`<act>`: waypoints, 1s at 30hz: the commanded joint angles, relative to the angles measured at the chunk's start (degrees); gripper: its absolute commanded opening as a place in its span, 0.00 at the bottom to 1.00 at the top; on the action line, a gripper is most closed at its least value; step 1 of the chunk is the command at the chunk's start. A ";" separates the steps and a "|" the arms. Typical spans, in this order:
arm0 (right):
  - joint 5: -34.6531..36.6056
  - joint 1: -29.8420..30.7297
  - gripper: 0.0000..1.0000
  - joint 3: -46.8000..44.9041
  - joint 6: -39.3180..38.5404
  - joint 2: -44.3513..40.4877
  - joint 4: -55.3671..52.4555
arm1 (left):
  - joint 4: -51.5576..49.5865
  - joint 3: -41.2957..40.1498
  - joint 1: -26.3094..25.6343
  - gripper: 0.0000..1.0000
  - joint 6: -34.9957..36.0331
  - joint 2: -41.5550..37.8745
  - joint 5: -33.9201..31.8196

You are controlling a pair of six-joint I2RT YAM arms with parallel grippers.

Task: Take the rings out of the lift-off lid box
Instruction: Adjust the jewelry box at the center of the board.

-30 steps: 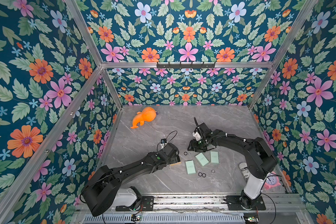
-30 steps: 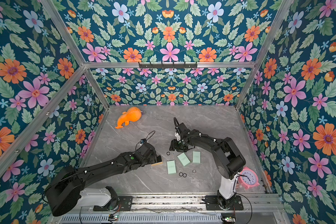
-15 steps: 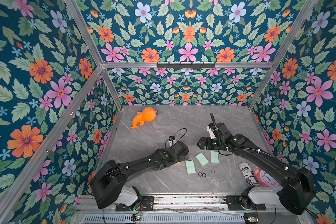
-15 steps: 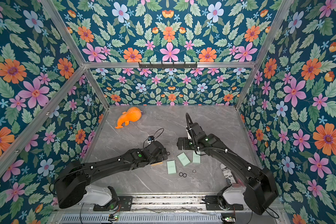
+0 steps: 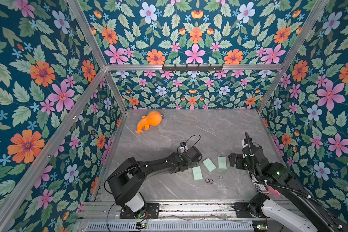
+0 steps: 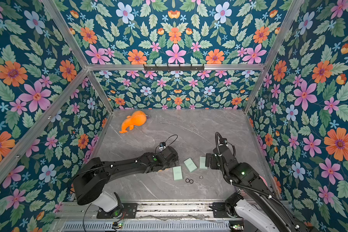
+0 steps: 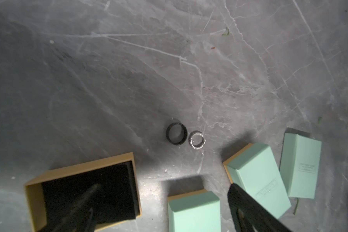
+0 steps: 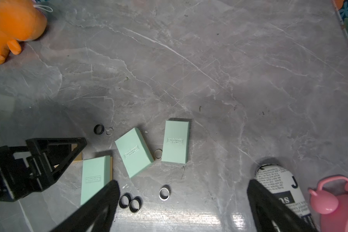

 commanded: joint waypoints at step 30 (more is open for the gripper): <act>-0.91 -0.03 1.00 -0.52 1.22 4.65 0.23 | 6.93 -3.19 -0.75 0.99 12.68 7.34 4.52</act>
